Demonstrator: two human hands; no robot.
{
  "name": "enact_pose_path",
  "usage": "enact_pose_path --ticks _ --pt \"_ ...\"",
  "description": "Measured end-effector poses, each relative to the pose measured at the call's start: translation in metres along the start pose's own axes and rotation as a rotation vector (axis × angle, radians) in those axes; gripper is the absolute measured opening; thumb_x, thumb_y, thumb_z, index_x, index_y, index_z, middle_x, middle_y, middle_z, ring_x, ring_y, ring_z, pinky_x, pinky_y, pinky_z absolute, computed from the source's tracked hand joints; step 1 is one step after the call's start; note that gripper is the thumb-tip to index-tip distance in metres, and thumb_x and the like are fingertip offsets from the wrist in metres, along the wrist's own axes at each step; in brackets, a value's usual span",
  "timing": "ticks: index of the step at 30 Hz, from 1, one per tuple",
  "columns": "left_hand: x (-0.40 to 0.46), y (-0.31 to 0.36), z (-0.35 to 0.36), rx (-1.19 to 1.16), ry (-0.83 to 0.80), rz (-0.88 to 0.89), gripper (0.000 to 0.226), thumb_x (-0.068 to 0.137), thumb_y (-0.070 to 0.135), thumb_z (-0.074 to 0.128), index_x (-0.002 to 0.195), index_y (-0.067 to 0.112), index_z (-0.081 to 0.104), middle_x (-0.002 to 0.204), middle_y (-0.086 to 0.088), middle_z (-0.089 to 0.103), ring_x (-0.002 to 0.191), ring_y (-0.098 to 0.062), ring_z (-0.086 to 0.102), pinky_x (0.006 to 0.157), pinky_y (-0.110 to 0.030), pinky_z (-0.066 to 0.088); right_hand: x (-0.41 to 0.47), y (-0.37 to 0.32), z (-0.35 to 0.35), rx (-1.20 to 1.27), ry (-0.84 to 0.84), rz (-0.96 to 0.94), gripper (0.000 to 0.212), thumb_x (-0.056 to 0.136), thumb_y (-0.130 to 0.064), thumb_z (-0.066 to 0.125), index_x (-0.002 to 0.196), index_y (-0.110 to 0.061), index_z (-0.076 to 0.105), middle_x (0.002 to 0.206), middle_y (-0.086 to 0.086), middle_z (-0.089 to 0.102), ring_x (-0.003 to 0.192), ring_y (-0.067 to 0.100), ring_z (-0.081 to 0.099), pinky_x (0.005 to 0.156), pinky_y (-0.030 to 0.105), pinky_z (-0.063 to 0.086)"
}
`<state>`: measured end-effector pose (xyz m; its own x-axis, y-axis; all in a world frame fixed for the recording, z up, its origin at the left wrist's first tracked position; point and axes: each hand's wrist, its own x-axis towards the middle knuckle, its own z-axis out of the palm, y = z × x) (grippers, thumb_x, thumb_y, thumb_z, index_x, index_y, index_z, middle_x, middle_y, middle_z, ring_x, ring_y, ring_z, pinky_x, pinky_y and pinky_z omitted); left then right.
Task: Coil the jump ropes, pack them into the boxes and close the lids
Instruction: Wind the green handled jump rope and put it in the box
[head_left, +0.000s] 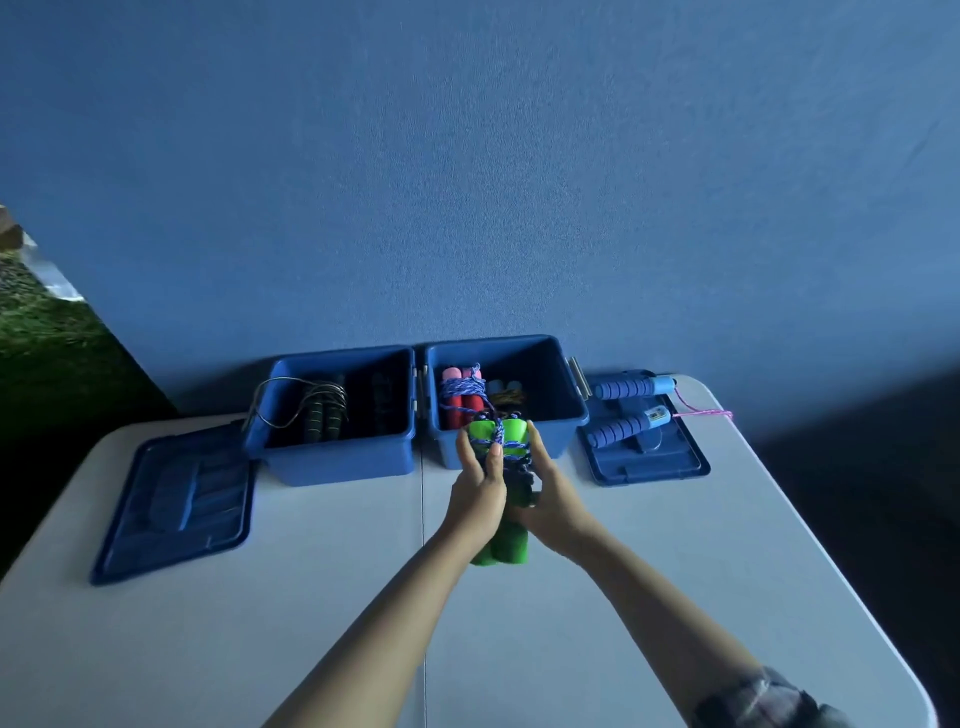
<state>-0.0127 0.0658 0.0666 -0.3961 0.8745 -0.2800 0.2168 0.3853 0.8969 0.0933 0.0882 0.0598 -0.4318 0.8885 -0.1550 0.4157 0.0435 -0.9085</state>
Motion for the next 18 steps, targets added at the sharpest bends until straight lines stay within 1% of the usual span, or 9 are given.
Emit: enact_pose_path --ticks 4,6,7,9,10,12,14,16,18 --pt "0.008 -0.004 0.004 -0.034 -0.013 -0.011 0.055 0.102 0.045 0.029 0.15 0.029 0.009 0.125 -0.011 0.06 0.103 -0.033 0.061 0.078 -0.031 0.04 0.002 -0.001 -0.003 -0.09 0.014 -0.042 0.101 0.076 -0.009 0.067 0.149 -0.031 0.001 0.114 0.002 0.059 0.097 0.029 0.064 0.089 0.046 0.051" --pt "0.013 -0.006 0.005 -0.051 -0.017 -0.013 0.054 0.101 0.046 0.029 0.15 0.03 0.011 0.126 -0.009 0.06 0.104 -0.033 0.061 0.081 -0.033 0.042 0.003 -0.001 -0.003 -0.141 0.026 -0.054 0.1 0.077 -0.009 0.067 0.148 -0.03 -0.001 0.115 0.003 0.059 0.095 0.027 0.064 0.087 0.041 0.052" --pt "0.015 -0.007 0.006 -0.065 -0.02 -0.017 0.053 0.101 0.046 0.031 0.149 0.03 0.013 0.127 -0.008 0.059 0.105 -0.031 0.06 0.083 -0.033 0.043 0.003 0.0 -0.005 -0.155 0.03 -0.051 0.1 0.078 -0.011 0.068 0.148 -0.031 0.0 0.113 0.0 0.059 0.094 0.023 0.063 0.085 0.034 0.051" --pt "0.02 -0.009 0.006 -0.097 -0.029 -0.004 0.051 0.101 0.044 0.036 0.147 0.029 0.02 0.13 -0.004 0.058 0.107 -0.025 0.059 0.087 -0.03 0.042 0.003 -0.002 -0.009 -0.142 0.057 -0.022 0.097 0.078 -0.018 0.073 0.147 -0.033 0.007 0.107 -0.008 0.056 0.088 0.014 0.06 0.076 0.018 0.046" --pt "0.022 -0.009 0.005 -0.101 -0.034 0.015 0.051 0.1 0.042 0.039 0.147 0.028 0.022 0.132 -0.003 0.056 0.108 -0.022 0.057 0.087 -0.027 0.04 0.004 -0.003 -0.011 -0.125 0.083 0.002 0.093 0.077 -0.021 0.075 0.146 -0.033 0.014 0.105 -0.009 0.055 0.085 0.013 0.059 0.071 0.014 0.043" --pt "0.027 -0.007 0.004 -0.058 -0.054 0.054 0.054 0.1 0.04 0.041 0.149 0.028 0.022 0.136 0.0 0.053 0.115 -0.02 0.054 0.086 -0.022 0.036 0.008 -0.003 -0.015 -0.092 0.141 0.054 0.082 0.076 -0.023 0.077 0.143 -0.029 0.03 0.101 -0.007 0.055 0.079 0.015 0.06 0.064 0.011 0.04" --pt "0.034 -0.004 0.004 -0.003 -0.083 0.079 0.054 0.1 0.041 0.039 0.15 0.03 0.022 0.14 0.001 0.05 0.123 -0.02 0.051 0.088 -0.021 0.035 0.017 0.0 -0.018 -0.071 0.176 0.079 0.077 0.076 -0.023 0.078 0.141 -0.028 0.037 0.101 -0.009 0.055 0.071 0.006 0.054 0.062 0.008 0.039" --pt "0.047 -0.002 0.004 0.046 -0.102 0.105 0.053 0.101 0.043 0.037 0.15 0.032 0.021 0.144 0.002 0.045 0.13 -0.02 0.045 0.092 -0.021 0.035 0.03 0.003 -0.023 -0.1 0.208 0.076 0.078 0.074 -0.026 0.078 0.14 -0.031 0.037 0.108 -0.01 0.059 0.076 0.006 0.054 0.068 0.013 0.039" --pt "0.064 0.0 0.001 0.106 -0.095 0.149 0.053 0.101 0.044 0.035 0.151 0.03 0.023 0.148 -0.001 0.041 0.133 -0.021 0.042 0.101 -0.026 0.035 0.047 0.004 -0.032 -0.133 0.243 0.067 0.075 0.074 -0.027 0.078 0.138 -0.032 0.04 0.108 -0.013 0.06 0.088 0.01 0.058 0.069 0.017 0.039"
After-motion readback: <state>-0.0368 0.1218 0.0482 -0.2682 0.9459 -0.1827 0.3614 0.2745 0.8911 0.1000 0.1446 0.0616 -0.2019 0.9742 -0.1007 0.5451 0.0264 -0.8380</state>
